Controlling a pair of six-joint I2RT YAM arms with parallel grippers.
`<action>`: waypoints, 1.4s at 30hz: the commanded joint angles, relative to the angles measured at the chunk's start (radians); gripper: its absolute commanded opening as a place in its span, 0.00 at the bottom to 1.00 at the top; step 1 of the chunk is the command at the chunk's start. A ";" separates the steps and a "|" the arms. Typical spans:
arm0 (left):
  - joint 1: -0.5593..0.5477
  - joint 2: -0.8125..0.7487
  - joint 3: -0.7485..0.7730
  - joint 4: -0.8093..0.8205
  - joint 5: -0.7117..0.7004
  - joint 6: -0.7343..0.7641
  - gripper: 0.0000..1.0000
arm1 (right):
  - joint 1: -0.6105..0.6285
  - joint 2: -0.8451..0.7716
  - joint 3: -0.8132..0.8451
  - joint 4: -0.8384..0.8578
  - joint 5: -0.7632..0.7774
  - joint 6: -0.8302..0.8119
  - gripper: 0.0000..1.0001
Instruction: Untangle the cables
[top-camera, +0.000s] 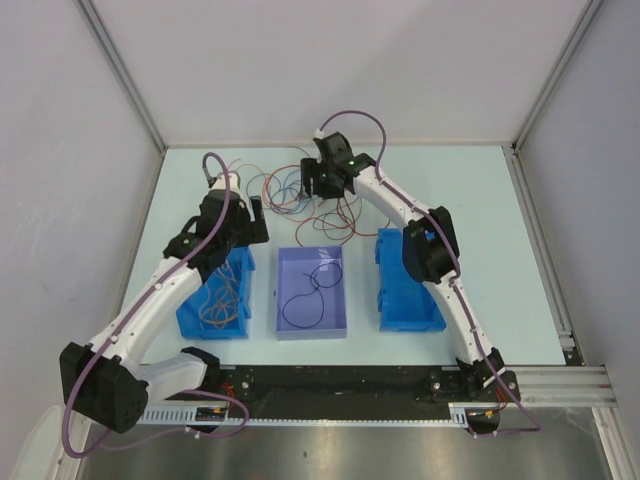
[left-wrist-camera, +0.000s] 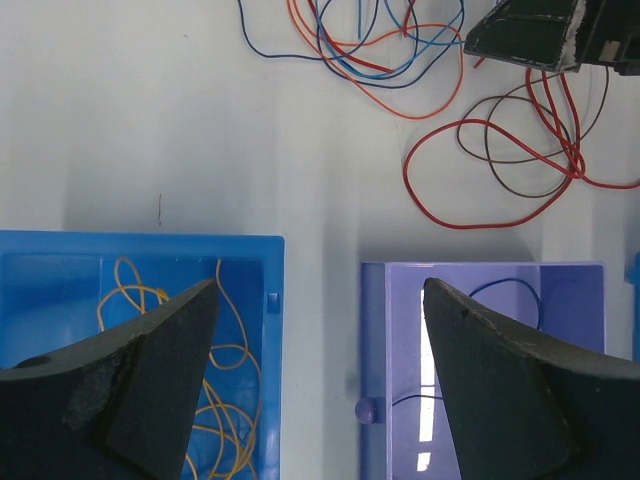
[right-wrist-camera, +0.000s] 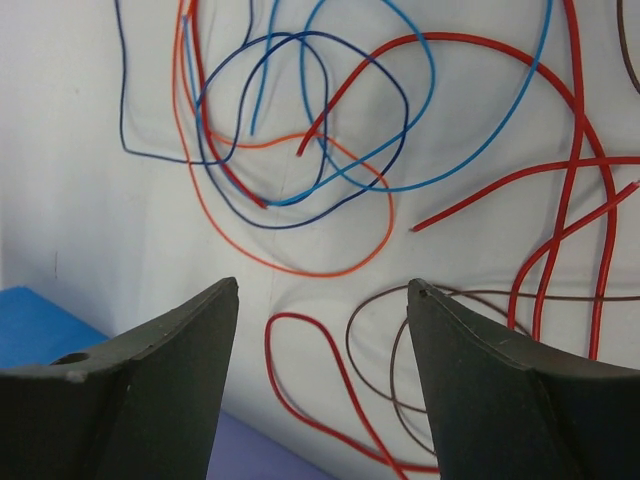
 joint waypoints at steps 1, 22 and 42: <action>0.006 -0.034 -0.002 0.028 0.015 0.021 0.88 | -0.029 0.034 0.043 0.087 0.011 0.057 0.71; 0.006 -0.038 -0.009 0.033 0.036 0.027 0.88 | -0.074 0.182 0.104 0.271 -0.116 0.189 0.39; 0.006 -0.035 -0.014 0.031 0.030 0.026 0.88 | -0.081 0.087 0.107 0.299 -0.212 0.185 0.00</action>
